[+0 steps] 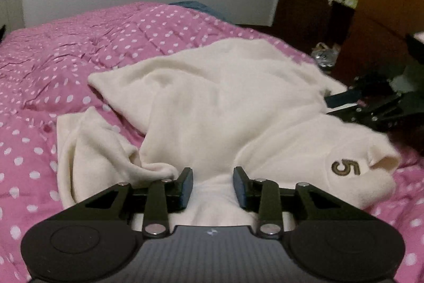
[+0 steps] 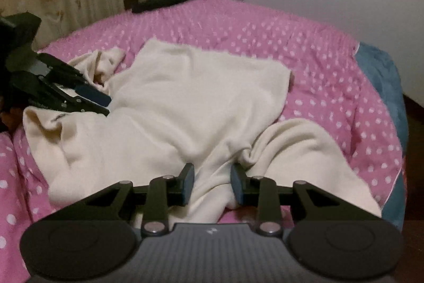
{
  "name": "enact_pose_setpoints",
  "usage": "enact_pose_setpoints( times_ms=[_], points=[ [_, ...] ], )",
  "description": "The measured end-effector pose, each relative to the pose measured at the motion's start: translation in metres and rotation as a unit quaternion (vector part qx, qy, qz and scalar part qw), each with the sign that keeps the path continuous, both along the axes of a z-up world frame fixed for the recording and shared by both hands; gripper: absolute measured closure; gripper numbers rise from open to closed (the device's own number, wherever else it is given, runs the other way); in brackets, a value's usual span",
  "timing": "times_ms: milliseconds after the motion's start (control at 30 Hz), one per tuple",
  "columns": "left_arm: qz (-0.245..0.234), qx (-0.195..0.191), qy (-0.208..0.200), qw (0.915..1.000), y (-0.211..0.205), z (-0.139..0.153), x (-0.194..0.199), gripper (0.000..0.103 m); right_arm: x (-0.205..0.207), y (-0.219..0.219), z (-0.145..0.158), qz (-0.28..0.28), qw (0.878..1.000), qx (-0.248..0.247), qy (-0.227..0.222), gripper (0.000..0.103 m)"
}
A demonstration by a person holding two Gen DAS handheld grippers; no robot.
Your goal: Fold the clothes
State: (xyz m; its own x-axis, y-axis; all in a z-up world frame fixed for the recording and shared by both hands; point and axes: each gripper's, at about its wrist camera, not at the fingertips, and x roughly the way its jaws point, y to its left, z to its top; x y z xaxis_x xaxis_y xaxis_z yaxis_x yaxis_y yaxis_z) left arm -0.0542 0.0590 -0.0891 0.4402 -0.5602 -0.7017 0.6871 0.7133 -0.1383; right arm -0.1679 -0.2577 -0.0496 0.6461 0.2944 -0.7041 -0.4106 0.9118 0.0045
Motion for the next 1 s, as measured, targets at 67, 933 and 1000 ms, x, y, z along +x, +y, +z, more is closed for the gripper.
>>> enact_pose_setpoints(
  times_ms=[67,933,1000],
  points=[
    [-0.007,-0.01,0.007,0.9999,-0.001,0.015,0.008,0.063,-0.004,0.003,0.009,-0.006,1.0,0.003,-0.007,0.071],
    [-0.133,-0.042,-0.08,0.987,-0.067,0.056,-0.034,0.045,0.004,-0.139,0.016,-0.224,0.965,0.121,0.059,0.063],
    [-0.153,-0.038,-0.078,0.9844,-0.08,0.057,-0.037,0.044,0.008,-0.154,0.002,-0.257,0.951,0.153,0.073,0.063]
  ],
)
